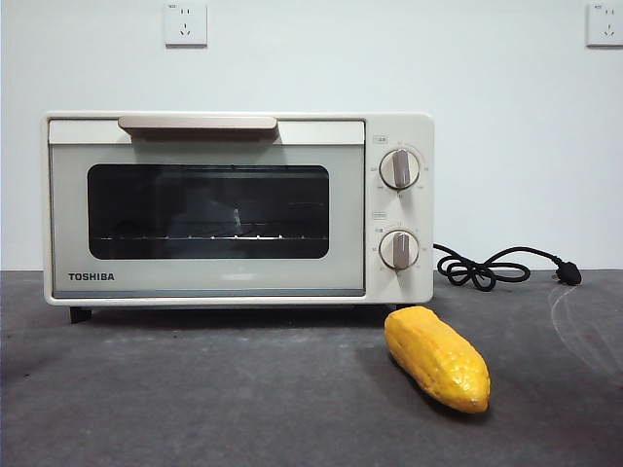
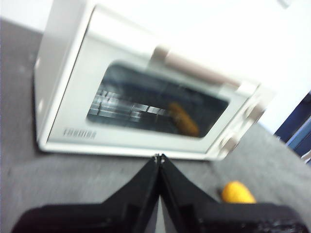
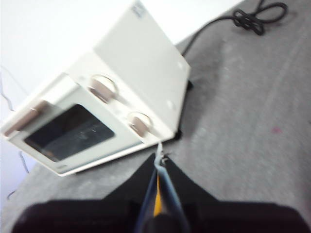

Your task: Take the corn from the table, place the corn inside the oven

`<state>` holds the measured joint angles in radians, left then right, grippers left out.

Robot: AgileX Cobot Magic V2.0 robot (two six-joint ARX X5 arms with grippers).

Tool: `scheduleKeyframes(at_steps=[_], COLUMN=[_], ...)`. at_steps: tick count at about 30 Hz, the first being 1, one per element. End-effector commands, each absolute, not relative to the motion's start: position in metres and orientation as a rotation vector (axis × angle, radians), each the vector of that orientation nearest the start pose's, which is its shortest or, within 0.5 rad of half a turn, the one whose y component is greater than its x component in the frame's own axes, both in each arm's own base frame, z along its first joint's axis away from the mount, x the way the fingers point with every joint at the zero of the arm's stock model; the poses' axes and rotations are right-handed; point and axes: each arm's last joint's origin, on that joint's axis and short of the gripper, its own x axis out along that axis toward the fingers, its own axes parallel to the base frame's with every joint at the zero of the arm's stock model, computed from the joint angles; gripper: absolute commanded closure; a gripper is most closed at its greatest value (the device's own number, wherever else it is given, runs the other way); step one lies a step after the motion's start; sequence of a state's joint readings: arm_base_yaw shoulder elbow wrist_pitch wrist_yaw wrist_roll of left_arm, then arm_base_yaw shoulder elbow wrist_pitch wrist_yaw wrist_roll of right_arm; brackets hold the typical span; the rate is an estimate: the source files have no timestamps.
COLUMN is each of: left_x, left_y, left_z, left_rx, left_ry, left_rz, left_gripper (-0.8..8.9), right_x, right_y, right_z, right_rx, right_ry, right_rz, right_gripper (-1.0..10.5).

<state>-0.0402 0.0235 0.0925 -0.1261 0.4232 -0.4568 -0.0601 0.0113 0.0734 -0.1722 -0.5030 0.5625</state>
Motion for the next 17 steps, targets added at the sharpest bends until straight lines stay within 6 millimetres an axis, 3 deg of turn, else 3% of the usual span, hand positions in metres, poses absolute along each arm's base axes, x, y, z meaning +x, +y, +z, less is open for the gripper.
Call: scheduleKeyframes(at_steps=[1, 8, 14, 17], left_x=[0.087, 0.081, 0.087, 0.097], left_y=[-0.016, -0.015, -0.017, -0.019], left_z=[0.2, 0.249, 0.291, 0.309], left_rx=[-0.463, -0.449, -0.449, -0.456], left_ry=[0.112, 0.042, 0.075, 0.148], left_rz=[-0.458, -0.479, -0.522, -0.571], left_gripper=[8.17, 8.17, 8.17, 8.17], right_x=[0.085, 0.079, 0.084, 0.092], right_y=[0.009, 0.012, 0.015, 0.016], right_z=[0.194, 0.245, 0.291, 0.312], right_rx=[0.578, 0.534, 0.479, 0.471], right_ry=[0.167, 0.118, 0.142, 0.169], right_rz=[0.438, 0.545, 0.699, 0.765], right_gripper=[8.7, 8.7, 8.7, 7.8])
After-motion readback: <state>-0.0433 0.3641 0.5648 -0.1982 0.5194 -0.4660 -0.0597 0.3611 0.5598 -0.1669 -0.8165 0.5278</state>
